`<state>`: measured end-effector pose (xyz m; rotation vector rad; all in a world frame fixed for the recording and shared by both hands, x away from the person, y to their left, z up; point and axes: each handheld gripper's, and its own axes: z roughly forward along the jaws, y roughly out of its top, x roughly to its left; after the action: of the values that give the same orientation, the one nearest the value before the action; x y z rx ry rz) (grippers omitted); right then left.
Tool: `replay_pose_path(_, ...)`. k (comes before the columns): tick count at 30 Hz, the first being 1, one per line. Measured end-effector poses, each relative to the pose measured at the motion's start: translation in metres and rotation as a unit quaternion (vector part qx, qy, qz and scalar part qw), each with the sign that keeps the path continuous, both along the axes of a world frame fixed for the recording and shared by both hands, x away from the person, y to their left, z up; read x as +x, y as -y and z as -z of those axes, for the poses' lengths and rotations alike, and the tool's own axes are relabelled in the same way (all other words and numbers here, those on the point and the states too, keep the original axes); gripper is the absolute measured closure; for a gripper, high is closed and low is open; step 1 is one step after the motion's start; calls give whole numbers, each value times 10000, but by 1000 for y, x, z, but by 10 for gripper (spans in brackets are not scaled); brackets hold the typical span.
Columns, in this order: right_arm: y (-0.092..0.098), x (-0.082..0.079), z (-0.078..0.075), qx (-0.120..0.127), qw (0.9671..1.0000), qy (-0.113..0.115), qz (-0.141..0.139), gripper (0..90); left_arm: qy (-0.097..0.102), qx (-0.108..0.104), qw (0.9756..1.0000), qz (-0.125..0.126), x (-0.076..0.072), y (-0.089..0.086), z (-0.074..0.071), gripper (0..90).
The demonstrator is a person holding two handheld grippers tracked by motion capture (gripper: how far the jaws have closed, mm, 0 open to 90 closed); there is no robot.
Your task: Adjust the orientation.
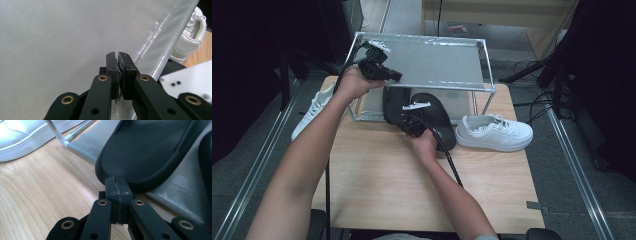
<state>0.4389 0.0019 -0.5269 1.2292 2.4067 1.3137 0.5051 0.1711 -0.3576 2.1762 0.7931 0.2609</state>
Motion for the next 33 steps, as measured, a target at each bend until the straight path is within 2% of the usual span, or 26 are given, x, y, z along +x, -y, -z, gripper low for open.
replay_pose_path(2, 0, -1, -1, 116, 9999, -111, 32, 900, 2, -2, 10000, 0, 0, 0, 0, 878)
replay_pose_path(6, 1, -7, -6, 167, 9998, -46, -41, 900, -3, -10, 10000, -7, 0, 0, 0, 877)
replay_pose_path(13, 14, -25, -16, 173, 9995, 23, -273, 900, 0, -9, 10000, -15, 0, 0, 0, 876)
replay_pose_path(19, 41, -47, -23, 256, 9988, 27, -409, 900, 5, 0, 10000, -15, 0, 0, 0, 875)
replay_pose_path(23, 62, -61, -25, 197, 9989, 75, -430, 900, 10, 1, 10000, -16, 0, 0, 0, 875)
replay_pose_path(33, 114, -79, -31, 104, 9995, 89, -277, 900, 8, -4, 10000, -24, 0, 0, 0, 875)
